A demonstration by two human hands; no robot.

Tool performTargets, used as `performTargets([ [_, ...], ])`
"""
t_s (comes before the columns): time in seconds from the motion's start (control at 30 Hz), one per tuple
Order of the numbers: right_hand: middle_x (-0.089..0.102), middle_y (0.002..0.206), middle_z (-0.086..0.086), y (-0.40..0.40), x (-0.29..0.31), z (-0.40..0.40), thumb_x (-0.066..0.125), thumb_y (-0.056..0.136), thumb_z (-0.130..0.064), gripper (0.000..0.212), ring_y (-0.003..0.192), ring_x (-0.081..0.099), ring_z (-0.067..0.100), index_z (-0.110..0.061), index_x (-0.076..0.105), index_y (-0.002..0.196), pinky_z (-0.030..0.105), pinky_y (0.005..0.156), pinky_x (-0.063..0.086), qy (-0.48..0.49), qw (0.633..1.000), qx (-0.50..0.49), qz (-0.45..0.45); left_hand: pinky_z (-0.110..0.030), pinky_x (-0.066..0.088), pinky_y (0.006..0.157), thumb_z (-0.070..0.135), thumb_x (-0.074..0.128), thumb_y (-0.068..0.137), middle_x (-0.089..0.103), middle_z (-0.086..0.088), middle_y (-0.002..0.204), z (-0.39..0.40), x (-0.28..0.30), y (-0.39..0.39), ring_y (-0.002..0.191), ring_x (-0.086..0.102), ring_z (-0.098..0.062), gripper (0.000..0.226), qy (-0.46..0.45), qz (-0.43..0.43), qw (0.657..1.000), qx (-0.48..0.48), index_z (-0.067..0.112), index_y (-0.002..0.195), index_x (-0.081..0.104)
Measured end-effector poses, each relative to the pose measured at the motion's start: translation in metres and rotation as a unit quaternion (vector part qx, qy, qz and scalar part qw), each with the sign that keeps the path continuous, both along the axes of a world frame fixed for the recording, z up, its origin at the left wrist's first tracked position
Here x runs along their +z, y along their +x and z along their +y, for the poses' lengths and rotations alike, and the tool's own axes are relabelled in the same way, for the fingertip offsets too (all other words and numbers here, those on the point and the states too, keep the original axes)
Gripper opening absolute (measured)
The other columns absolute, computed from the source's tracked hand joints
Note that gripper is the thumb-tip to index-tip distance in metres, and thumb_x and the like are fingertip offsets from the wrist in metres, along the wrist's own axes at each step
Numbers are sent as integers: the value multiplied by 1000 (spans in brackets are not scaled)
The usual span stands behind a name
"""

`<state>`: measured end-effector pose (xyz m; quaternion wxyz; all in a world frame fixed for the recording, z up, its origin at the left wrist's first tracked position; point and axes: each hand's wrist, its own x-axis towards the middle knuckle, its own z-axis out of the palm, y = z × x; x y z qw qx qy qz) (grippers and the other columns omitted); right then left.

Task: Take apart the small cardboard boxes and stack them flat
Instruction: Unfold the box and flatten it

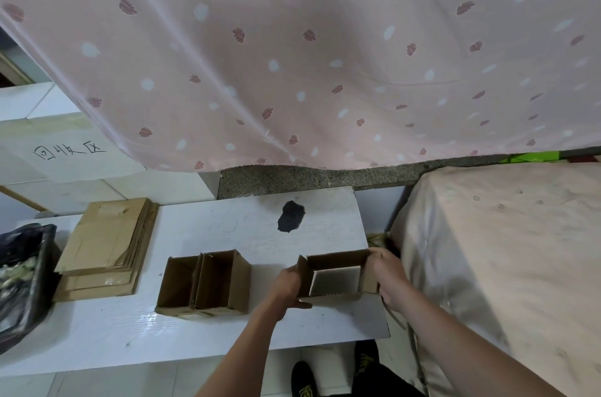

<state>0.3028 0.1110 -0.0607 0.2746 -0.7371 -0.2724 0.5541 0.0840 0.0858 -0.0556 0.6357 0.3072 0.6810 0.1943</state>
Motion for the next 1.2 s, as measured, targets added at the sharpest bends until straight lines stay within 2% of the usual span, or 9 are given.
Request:
performTargets([
  [0.1,59,121,4,-2,2,6,41,99,-15,27,100,52,18,-32,63,101,39,93,45,9,999,-21,38,-36,62,75,35,38,108,60,-15,122,3,-2,-8,107,63,-33,27,15,-14,1000,9,19,121,55],
  [0.27,64,120,12,-7,8,18,53,97,-43,34,112,58,33,-18,60,119,55,101,47,-40,983,-85,156,-30,58,76,38,46,104,62,-6,120,12,1,-14,109,61,-27,28,24,1,1000,8,27,123,63],
  [0.43,52,136,12,-9,-4,23,56,95,-51,56,127,48,36,-14,49,136,57,110,38,-67,986,-47,144,-36,55,85,58,42,101,51,-2,132,17,0,-13,124,51,-30,39,27,-20,999,21,39,133,54],
  [0.67,60,116,6,-18,-35,10,63,95,-34,38,102,59,24,-15,54,127,47,92,52,-114,991,9,73,-48,57,90,52,47,100,54,-7,124,4,-28,-8,105,59,-30,31,-62,-34,991,110,37,126,49],
  [0.73,60,115,4,-22,-39,4,63,96,-35,42,96,59,21,-15,52,132,40,81,53,-141,986,25,82,-47,57,89,51,53,97,56,-4,121,0,-36,-10,106,58,-30,35,-86,-44,990,102,41,130,50],
  [0.83,54,131,4,-26,-48,0,64,95,-38,54,108,53,23,-18,43,140,39,90,48,-160,983,45,75,-43,55,86,52,56,94,58,1,123,-3,-42,-10,109,57,-25,44,-89,-49,993,60,53,137,47],
  [0.93,53,117,1,-27,-57,-2,68,89,-48,65,107,50,23,-16,42,139,39,92,44,-176,981,36,68,-35,50,76,74,59,81,53,5,131,-7,-46,-6,111,54,-18,66,-72,-54,996,23,62,141,36],
  [1.03,56,117,0,-24,-67,1,75,82,-51,71,107,54,23,-14,45,135,39,94,46,-169,984,37,51,-42,52,92,87,56,70,47,1,144,-9,-56,-5,122,51,-24,88,-44,-30,999,10,56,149,30],
  [1.2,63,124,6,-18,-80,6,82,80,-37,59,112,60,27,-14,55,126,47,102,49,-161,985,25,63,-52,38,113,79,58,79,35,-11,153,-8,-71,-3,136,39,-34,88,-48,56,996,-42,55,153,16],
])
